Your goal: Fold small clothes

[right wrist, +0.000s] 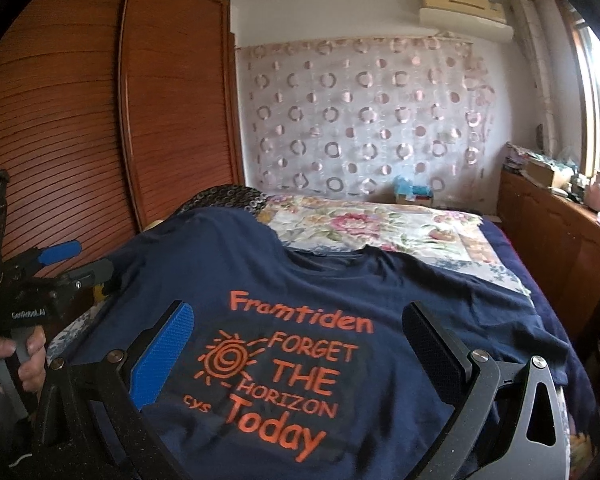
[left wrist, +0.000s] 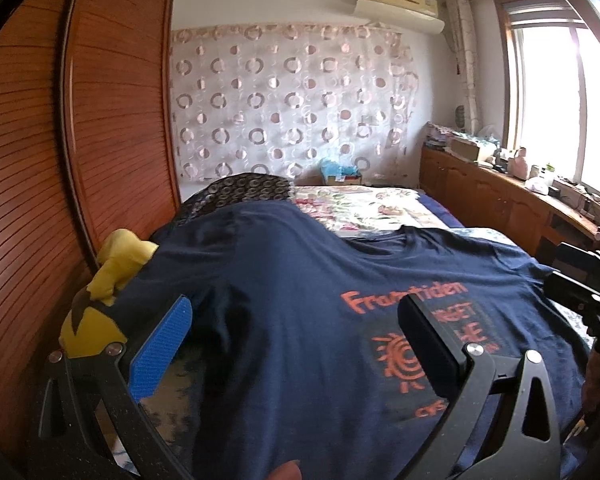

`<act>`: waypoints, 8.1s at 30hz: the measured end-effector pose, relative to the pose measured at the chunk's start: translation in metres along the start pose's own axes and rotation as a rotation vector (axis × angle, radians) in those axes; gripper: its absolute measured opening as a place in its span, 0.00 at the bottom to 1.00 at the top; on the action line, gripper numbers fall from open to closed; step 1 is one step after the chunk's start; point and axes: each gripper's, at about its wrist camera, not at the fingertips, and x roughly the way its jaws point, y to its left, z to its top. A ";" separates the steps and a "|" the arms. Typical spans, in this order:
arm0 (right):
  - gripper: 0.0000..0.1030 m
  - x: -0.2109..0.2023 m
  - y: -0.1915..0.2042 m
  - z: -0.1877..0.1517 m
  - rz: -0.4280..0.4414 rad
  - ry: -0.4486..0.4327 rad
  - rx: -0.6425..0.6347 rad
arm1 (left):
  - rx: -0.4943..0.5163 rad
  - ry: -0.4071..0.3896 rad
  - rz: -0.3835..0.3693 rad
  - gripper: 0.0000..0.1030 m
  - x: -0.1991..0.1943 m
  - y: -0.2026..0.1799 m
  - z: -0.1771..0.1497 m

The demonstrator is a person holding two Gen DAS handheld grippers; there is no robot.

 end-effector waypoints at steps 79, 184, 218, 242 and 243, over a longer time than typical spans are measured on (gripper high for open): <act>1.00 0.041 -0.033 0.011 0.131 0.162 -0.003 | 0.114 0.016 -0.162 0.28 0.037 0.051 0.076; 0.62 0.020 -0.212 0.004 -0.123 0.266 0.165 | 0.081 0.156 -0.282 0.79 0.070 -0.037 -0.009; 0.43 0.027 -0.269 -0.019 -0.263 0.457 0.198 | 0.168 0.241 -0.411 0.79 0.072 -0.107 -0.024; 0.04 0.025 -0.187 0.038 -0.143 0.246 0.024 | 0.135 0.232 -0.374 0.79 0.072 -0.094 -0.026; 0.04 0.030 -0.177 0.037 -0.108 0.251 0.019 | 0.132 0.224 -0.369 0.79 0.071 -0.092 -0.025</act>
